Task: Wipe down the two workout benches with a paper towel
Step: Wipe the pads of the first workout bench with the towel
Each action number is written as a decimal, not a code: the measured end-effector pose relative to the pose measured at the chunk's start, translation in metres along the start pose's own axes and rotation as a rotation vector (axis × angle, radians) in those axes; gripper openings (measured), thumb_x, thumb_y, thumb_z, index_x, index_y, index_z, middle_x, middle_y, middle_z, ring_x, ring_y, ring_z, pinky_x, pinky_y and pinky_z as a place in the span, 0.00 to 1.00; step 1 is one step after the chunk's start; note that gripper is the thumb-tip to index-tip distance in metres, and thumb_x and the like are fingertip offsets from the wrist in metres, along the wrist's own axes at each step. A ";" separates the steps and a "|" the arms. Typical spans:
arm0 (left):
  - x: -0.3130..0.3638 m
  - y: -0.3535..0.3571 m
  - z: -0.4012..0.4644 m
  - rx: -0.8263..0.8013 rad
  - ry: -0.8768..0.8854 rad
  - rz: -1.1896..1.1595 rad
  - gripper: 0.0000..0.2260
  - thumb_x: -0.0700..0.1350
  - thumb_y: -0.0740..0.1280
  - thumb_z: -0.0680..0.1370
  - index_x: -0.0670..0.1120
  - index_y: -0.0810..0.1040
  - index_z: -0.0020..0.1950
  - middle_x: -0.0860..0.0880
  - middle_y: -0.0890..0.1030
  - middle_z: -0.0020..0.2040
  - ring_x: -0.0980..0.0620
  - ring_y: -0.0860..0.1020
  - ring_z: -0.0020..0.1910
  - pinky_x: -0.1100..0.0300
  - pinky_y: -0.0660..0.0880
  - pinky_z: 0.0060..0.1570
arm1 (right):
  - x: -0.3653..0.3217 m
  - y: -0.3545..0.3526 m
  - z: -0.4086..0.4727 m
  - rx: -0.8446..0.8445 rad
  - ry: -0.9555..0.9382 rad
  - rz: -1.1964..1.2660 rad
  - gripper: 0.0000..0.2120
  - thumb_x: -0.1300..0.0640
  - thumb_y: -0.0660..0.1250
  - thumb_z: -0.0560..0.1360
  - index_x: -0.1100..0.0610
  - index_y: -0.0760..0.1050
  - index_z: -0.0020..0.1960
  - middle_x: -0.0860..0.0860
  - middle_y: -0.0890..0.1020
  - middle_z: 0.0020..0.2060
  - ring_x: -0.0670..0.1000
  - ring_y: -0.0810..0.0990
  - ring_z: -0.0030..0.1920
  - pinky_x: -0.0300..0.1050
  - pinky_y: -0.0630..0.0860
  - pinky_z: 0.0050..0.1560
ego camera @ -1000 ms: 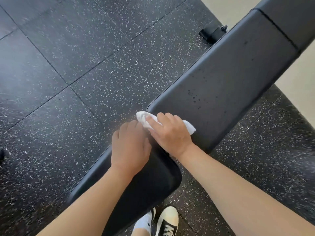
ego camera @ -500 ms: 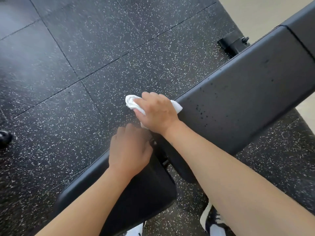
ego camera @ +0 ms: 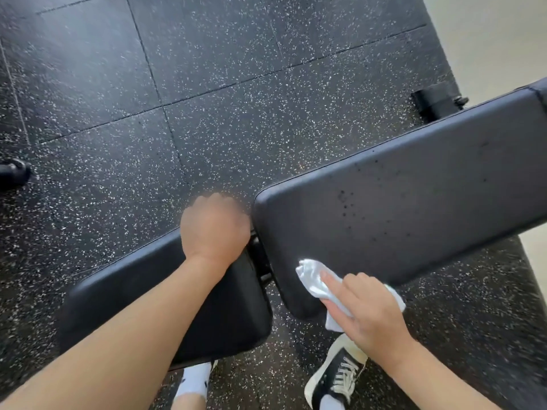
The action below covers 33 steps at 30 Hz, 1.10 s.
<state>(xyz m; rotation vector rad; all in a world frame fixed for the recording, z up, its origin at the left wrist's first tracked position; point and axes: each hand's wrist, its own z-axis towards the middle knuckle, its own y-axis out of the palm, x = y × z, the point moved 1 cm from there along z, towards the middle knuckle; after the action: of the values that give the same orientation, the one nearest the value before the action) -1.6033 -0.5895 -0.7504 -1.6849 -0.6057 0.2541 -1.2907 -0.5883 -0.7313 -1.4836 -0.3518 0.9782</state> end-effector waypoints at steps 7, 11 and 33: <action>-0.001 0.003 0.001 0.006 -0.014 0.005 0.10 0.49 0.63 0.77 0.48 0.81 0.39 0.51 0.78 0.39 0.45 0.72 0.41 0.53 0.65 0.41 | -0.005 0.029 0.094 0.133 -0.040 -0.118 0.14 0.50 0.68 0.83 0.57 0.83 0.62 0.53 0.74 0.37 0.57 0.71 0.34 0.53 0.67 0.33; -0.002 0.003 -0.001 0.044 -0.008 -0.023 0.09 0.48 0.64 0.77 0.48 0.81 0.39 0.52 0.76 0.37 0.48 0.67 0.40 0.54 0.62 0.41 | -0.007 0.045 0.209 0.216 0.293 -0.187 0.15 0.47 0.64 0.82 0.55 0.83 0.61 0.53 0.78 0.40 0.58 0.76 0.39 0.52 0.67 0.36; 0.009 -0.019 -0.003 -0.086 0.372 -0.355 0.21 0.36 0.65 0.80 0.43 0.72 0.73 0.45 0.75 0.64 0.41 0.75 0.61 0.41 0.75 0.60 | -0.005 0.017 0.093 0.194 0.457 -0.101 0.17 0.42 0.66 0.78 0.57 0.74 0.48 0.52 0.75 0.39 0.56 0.72 0.38 0.51 0.71 0.37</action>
<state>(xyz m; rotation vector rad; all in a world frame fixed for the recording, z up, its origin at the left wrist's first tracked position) -1.5988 -0.5858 -0.7300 -1.6181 -0.6261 -0.3380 -1.3675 -0.5337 -0.7335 -1.4467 -0.0002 0.5523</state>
